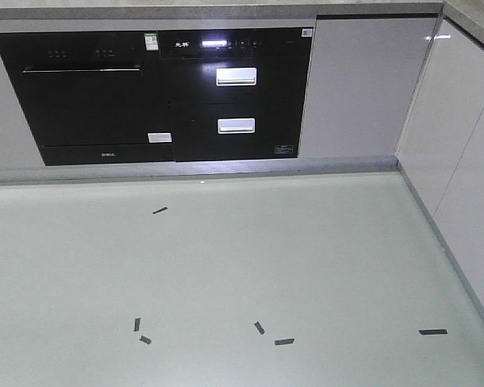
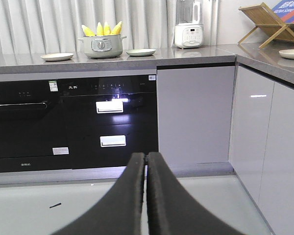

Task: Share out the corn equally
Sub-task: 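Drive the base toward the counter with the pot and plates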

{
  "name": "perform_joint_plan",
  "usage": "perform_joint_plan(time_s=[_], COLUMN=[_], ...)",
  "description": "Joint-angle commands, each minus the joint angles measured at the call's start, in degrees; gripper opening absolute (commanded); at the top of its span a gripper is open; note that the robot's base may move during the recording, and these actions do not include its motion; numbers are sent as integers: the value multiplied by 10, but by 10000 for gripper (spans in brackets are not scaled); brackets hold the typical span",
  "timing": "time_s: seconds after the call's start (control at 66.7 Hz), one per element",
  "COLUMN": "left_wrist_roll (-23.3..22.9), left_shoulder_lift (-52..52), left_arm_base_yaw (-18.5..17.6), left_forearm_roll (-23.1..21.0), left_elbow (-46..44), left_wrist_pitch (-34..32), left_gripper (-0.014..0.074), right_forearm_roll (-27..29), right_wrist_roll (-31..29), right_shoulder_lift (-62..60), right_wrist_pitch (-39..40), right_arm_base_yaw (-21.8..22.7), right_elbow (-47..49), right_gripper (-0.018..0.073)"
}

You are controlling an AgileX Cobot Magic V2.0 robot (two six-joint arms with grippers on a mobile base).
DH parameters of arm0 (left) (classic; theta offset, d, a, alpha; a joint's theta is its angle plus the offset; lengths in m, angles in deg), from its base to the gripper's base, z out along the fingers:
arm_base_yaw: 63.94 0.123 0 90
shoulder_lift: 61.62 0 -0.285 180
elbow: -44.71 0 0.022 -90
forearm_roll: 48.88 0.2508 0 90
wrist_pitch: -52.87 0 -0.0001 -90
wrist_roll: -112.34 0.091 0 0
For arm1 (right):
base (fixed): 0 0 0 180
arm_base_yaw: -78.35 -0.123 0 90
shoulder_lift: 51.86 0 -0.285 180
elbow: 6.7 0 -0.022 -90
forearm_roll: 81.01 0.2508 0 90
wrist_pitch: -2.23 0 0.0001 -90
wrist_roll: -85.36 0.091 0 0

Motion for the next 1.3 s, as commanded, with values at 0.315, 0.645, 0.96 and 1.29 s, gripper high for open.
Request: perform_joint_plan(time_s=[0.315, 0.645, 0.96, 1.29], left_wrist_roll=[-4, -4, -4, -4], left_shoulder_lift=[9, 9, 9, 9], left_arm_base_yaw=[2, 2, 2, 2], left_forearm_roll=[-1, -1, -1, -1], left_elbow=[7, 7, 7, 7], left_wrist_pitch=[-37, -37, -37, -37], left_gripper=[-6, -6, -6, -6], right_forearm_roll=[-3, -3, -3, -3], right_wrist_roll=[-6, -6, -6, -6], right_shoulder_lift=[-2, -2, -2, -2], right_wrist_pitch=[43, 43, 43, 43], right_arm_base_yaw=[2, 2, 2, 2], right_elbow=[-6, -6, -6, -6], right_gripper=[-5, -5, -5, -5])
